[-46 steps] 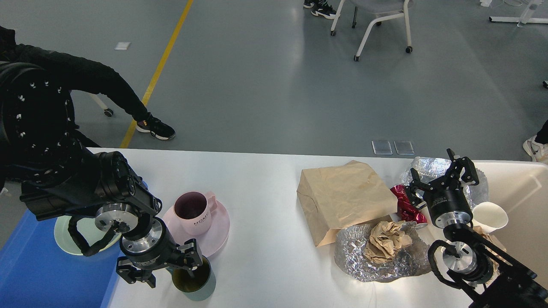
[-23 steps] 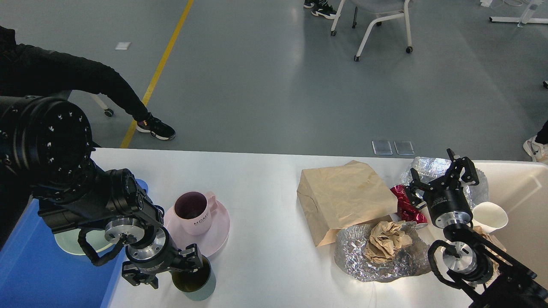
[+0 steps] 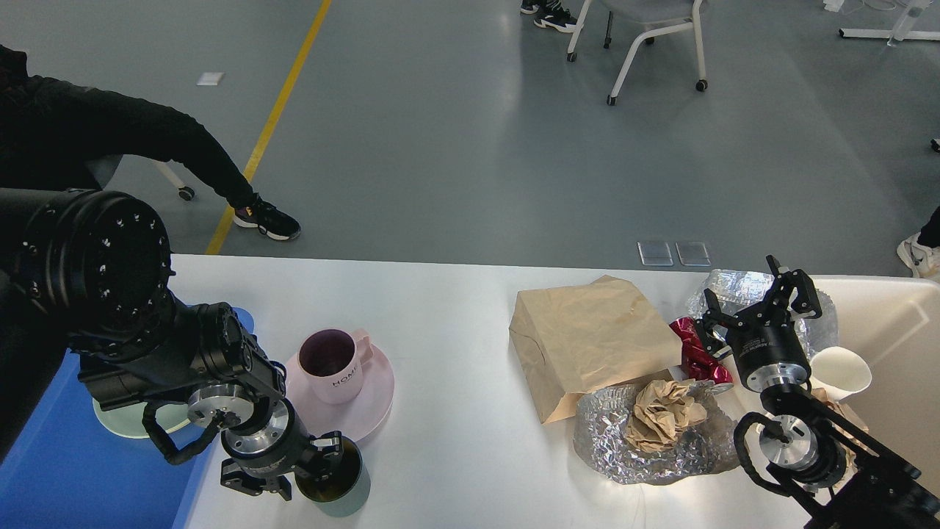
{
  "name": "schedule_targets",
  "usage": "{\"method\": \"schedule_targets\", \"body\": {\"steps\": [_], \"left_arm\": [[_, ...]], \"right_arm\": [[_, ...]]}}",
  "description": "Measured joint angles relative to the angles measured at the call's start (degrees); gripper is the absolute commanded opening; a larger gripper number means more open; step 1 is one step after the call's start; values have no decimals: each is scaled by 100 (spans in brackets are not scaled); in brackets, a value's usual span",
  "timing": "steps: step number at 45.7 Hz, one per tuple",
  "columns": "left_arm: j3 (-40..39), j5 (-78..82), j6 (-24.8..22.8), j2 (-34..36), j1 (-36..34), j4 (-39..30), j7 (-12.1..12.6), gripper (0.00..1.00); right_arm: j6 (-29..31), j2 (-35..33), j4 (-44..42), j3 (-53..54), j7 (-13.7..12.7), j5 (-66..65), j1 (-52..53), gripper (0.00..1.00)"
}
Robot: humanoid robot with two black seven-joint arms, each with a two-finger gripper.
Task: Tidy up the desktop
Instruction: 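Close the left gripper around the dark green cup, then carry the green cup to the tray corner nearest the robot, release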
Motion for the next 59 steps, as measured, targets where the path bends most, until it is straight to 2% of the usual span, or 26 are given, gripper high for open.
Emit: {"method": "schedule_targets", "body": {"steps": [8,14,21,34,42,49,59], "left_arm": [[-20,12,92,24,53,12,8,11],[-67,21,259,31,57,13,9,0],[-107,38,206,43,46,-8,68,0],[-92,41,-264,138,-209,-120,85,0],[-34,37,-612,199,-892,-528,77,0],[-15,39,-1336,444,-1734,-1000,125,0],[85,197,-2323,1033,-3396,-1521,316,0]], "right_arm": [[0,0,0,0,0,0,0,100],[0,0,0,0,0,0,0,100],[0,0,0,0,0,0,0,100],[0,0,0,0,0,0,0,100],[0,0,0,0,0,0,0,100],[0,0,0,0,0,-1,0,100],[0,0,0,0,-1,-3,0,100]]}}
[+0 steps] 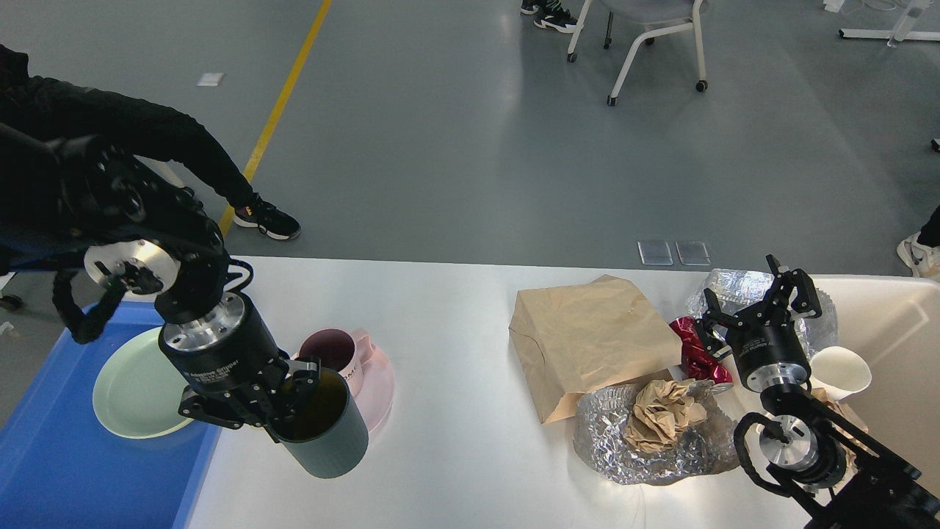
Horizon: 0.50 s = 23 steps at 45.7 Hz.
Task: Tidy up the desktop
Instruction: 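Carry the green cup to the tray corner nearest the robot, release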
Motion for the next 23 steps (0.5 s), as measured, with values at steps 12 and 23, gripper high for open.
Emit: {"method": "schedule_targets", "body": {"steps": [12,23], "left_arm": [[406,81,-1100,394,-1610,-48,240,0],[691,91,-1375,397,-2414,-42,222,0]], "right_arm": [[0,0,-4,0,0,0,0,100],[0,0,-4,0,0,-1,0,100]]}}
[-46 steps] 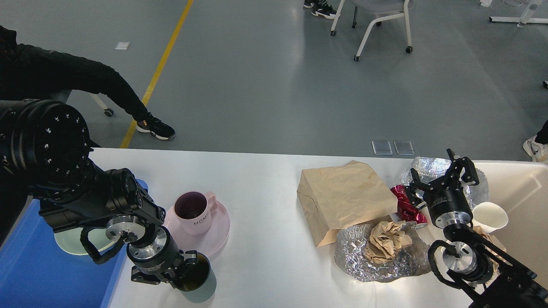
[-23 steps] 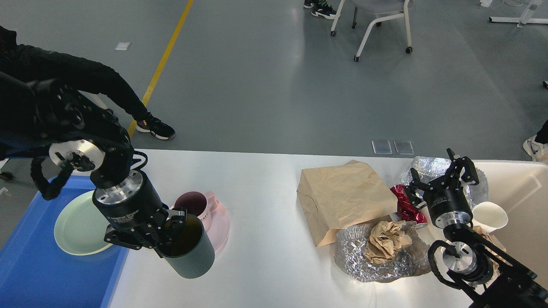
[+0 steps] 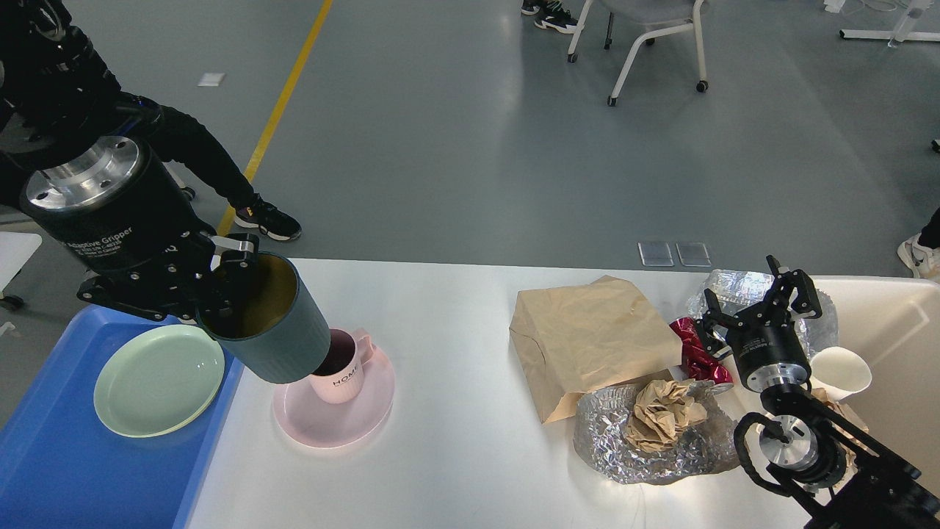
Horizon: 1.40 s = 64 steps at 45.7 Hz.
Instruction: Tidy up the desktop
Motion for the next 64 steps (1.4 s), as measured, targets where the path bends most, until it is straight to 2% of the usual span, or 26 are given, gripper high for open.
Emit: {"method": "schedule_targets", "body": {"steps": [7,14,18,25,32,36,41,48,55,64], "left_arm": [[112,14,-3,152,312,96,31,0],[470,231,-2,789,895,441,94,0],[558,672,57,1211,1372,715,96,0],[408,1604,549,2065,2379,1139,116,0],[147,2354,612,3156,3248,1945,118,1],[-25,2693,612,3485,3788,2371,118,1],[-331,2905,617,3647,4540,2818,60,2],[-740,2909,606,3945,5633,3967,14,2],[-1720,2931,602,4059,6767,4617,24,3],[-2264,2871,625,4037,7478,5295,10,3]], "right_arm": [[0,0,1,0,0,0,0,100],[0,0,5,0,0,0,0,100],[0,0,5,0,0,0,0,100],[0,0,5,0,0,1,0,100],[0,0,5,0,0,3,0,100],[0,0,5,0,0,4,0,100],[0,0,5,0,1,4,0,100],[0,0,5,0,3,3,0,100],[0,0,5,0,3,3,0,100],[0,0,5,0,3,4,0,100]]}}
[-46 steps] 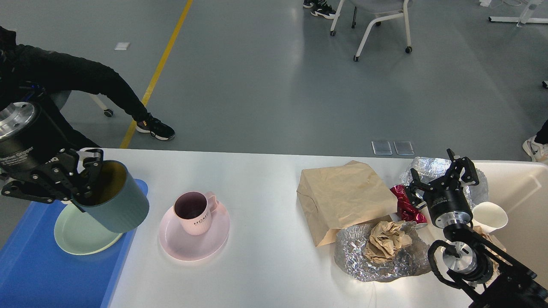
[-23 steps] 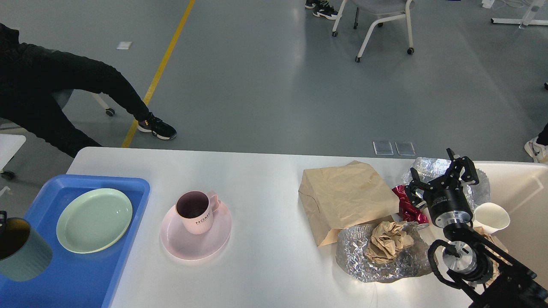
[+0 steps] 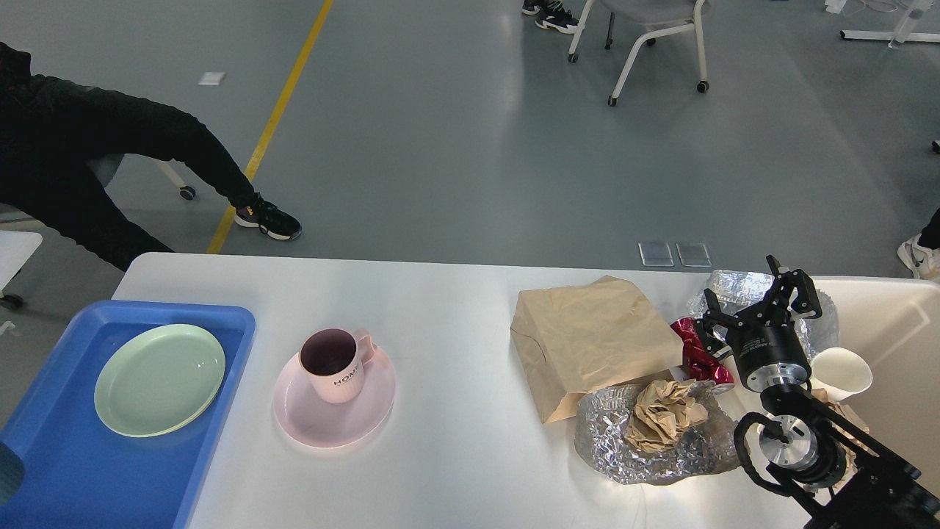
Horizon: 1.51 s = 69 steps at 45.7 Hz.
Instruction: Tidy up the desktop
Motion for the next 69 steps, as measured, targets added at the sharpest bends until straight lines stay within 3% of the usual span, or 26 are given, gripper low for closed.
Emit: {"method": "schedule_targets", "body": {"steps": [12,30,47,50,55,59,69], "left_arm": [[-446,-11,38,-52,425,448,2,3],[-912,-36,123,-231,1021,490,-73,4],[-984,-37,344,-273,1138,488,-60,9],[-997,-30,360,-278,1146,486,-52,22],[-1008,-22,371,-320,1156,467,-53,60],[-1011,-21,446,-337,1158,459,-62,79],[-1012,-21,777,-326,1187,409,-74,87]], "right_arm": [[0,0,-4,0,-4,-2,0,100],[0,0,-3,0,-4,-2,0,100],[0,0,-1,0,-3,-2,0,100],[0,0,-1,0,-3,-2,0,100],[0,0,0,0,-3,-1,0,100],[0,0,0,0,-3,-1,0,100],[0,0,0,0,-3,1,0,100]]}}
